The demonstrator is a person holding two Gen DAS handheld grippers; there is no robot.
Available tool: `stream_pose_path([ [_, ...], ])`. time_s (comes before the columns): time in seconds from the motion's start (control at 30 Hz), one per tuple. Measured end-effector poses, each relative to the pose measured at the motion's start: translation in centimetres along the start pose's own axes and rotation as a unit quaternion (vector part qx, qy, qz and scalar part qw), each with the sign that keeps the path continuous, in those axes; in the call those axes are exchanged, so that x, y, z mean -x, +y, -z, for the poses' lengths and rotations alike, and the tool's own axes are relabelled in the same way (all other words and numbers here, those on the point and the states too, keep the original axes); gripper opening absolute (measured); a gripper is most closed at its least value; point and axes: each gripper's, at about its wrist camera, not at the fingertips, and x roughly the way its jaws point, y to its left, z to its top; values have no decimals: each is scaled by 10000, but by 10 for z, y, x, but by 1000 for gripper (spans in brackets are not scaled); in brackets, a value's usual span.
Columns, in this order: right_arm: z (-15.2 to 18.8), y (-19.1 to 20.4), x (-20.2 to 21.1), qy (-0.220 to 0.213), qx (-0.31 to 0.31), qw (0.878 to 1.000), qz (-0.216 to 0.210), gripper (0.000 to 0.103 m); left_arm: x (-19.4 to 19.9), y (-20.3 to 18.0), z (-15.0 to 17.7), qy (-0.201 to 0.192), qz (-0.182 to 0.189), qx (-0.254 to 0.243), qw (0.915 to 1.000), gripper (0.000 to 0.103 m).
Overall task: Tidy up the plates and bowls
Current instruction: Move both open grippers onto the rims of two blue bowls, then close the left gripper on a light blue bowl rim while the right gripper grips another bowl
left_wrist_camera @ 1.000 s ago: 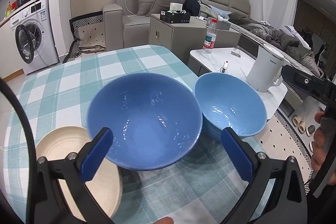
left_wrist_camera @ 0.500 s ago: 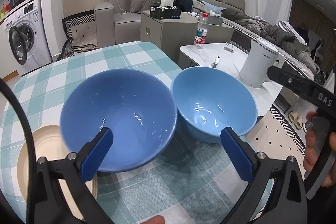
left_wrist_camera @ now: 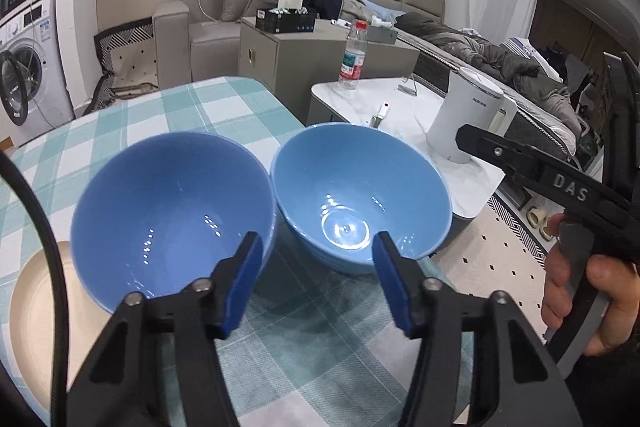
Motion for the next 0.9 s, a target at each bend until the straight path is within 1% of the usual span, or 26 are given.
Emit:
stream_pose_path([
  [0.03,0,-2,-2,37,-18,10000,17,82,-2,-1,0,45,43,26,10000,54],
  [0.1,1,-5,-7,98,-59,9999,65,80,-4,-5,0,94,73,58,9999,53],
  [0.17,2,-7,-12,166,-82,9998,64,72,-7,-7,0,137,75,96,9998,53],
  [0.3,5,-12,-22,281,-102,9995,110,71,-16,-11,-1,230,-48,171,9996,53],
  [0.47,9,-16,-37,428,-127,9988,223,71,-28,-9,-4,376,-68,357,9986,52],
  [0.57,13,-18,-45,535,-165,9983,187,71,-31,-11,-5,379,-99,373,9985,52],
  [0.63,15,-18,-50,574,-157,9982,124,71,-35,-12,-5,451,-80,414,9981,52],
  [0.7,18,-17,-56,607,-115,9980,118,67,-38,-12,-5,489,-66,448,9978,52],
  [0.73,19,-16,-58,639,-108,9978,113,63,-39,-12,-5,515,-62,456,9976,52],
  [0.8,21,-15,-63,681,-89,9976,121,62,-42,-12,-5,528,-82,463,9975,52],
  [0.87,23,-15,-67,701,-91,9974,126,56,-44,-13,-4,551,-97,478,9973,52],
  [0.9,23,-14,-67,701,-99,9974,132,56,-45,-13,-4,543,-111,468,9974,52],
])
